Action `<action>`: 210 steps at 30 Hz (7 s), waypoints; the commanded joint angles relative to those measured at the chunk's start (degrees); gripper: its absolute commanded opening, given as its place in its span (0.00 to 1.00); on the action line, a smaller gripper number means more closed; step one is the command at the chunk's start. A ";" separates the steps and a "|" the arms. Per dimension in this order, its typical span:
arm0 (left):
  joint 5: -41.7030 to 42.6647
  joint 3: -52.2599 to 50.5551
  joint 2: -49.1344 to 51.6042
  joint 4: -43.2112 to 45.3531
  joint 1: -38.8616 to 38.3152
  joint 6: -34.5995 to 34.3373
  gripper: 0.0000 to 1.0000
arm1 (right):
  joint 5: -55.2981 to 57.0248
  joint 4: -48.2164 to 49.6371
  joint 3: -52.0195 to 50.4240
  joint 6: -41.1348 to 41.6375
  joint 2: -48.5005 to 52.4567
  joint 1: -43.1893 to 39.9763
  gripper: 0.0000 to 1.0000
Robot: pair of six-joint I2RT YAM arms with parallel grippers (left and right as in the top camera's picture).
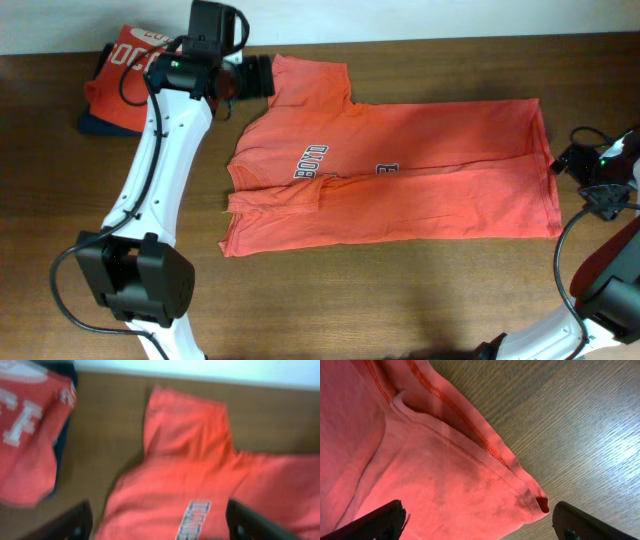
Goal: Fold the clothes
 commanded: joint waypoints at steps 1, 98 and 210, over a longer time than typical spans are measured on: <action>0.04 0.81 2.38 7.17 0.13 1.42 0.85 | -0.52 0.02 0.50 0.22 -0.09 0.13 0.99; -7.37 30.05 46.93 15.72 -0.92 12.90 0.66 | -0.52 0.02 0.50 0.22 -0.09 0.13 0.99; -4.76 41.90 47.12 2.43 -0.98 12.28 0.04 | 8.13 59.45 2.36 -19.30 25.99 15.47 0.77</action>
